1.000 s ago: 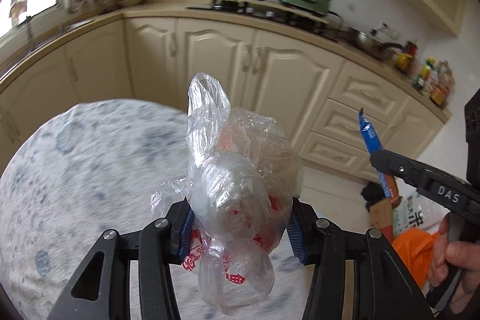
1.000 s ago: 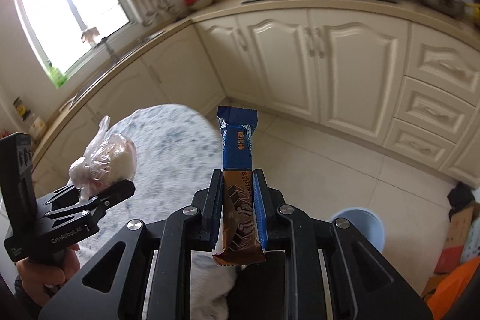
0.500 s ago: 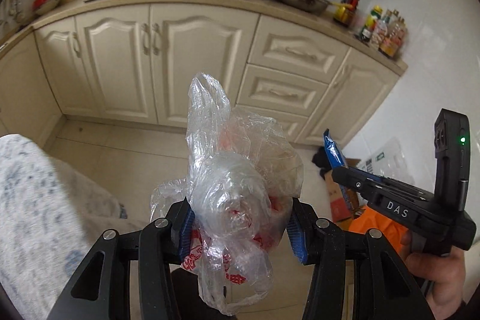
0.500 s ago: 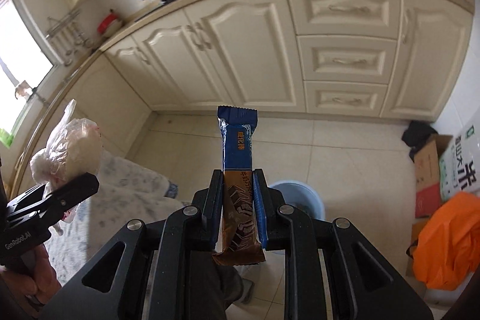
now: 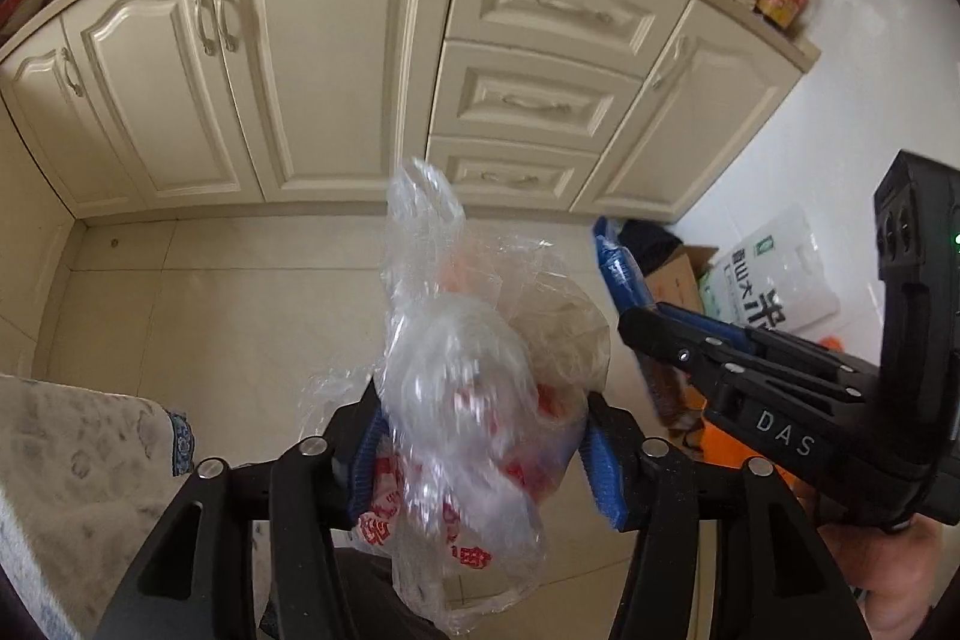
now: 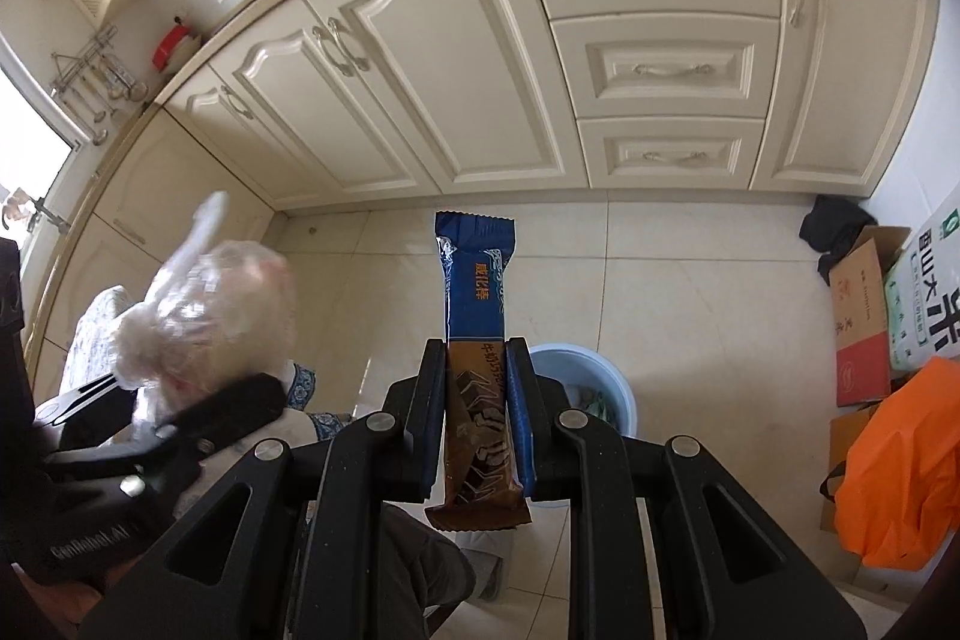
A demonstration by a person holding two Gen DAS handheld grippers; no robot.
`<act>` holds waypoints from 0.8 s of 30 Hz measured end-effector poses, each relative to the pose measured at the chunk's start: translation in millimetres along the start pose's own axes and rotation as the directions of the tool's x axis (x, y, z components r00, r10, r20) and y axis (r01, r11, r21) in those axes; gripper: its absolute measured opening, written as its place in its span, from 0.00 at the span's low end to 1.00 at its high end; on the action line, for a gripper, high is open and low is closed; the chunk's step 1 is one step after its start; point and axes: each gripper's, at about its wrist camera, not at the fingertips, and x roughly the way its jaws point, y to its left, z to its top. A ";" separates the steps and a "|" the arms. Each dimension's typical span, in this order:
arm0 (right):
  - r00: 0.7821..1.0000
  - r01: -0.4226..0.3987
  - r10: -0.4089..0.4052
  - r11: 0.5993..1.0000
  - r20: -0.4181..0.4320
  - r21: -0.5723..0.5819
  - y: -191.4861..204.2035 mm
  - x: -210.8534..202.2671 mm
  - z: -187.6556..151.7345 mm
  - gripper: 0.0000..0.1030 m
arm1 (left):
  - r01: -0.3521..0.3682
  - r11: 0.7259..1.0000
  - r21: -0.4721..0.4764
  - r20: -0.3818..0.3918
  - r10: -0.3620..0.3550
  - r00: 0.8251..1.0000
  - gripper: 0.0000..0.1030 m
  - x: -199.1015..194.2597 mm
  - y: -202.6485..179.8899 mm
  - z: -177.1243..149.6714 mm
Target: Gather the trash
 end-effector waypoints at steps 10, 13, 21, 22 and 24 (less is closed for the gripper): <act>0.999 0.011 -0.010 0.999 -0.037 0.041 -11.5 17.6 -3.1 0.35 | -0.131 0.991 -0.021 0.005 0.131 0.991 0.98 18.9 -2.8 13.9; 0.999 0.017 -0.016 0.999 -0.028 0.050 -10.6 13.9 -5.1 0.66 | -0.162 0.986 -0.034 0.011 0.162 0.987 0.99 7.1 -3.4 -3.1; 0.999 0.038 -0.039 0.998 0.020 0.059 9.1 -9.9 -10.9 1.00 | -0.184 0.980 -0.077 0.108 0.192 0.975 0.99 -52.5 -9.8 -40.6; 0.999 0.037 -0.039 0.998 0.027 0.054 12.8 -13.6 -11.6 1.00 | -0.188 0.979 -0.079 0.124 0.197 0.973 0.99 -62.8 -9.7 -48.0; 0.999 0.030 -0.031 0.999 0.041 0.042 23.3 -22.7 -13.4 1.00 | -0.198 0.976 -0.088 0.160 0.210 0.964 0.99 -85.5 -11.2 -61.7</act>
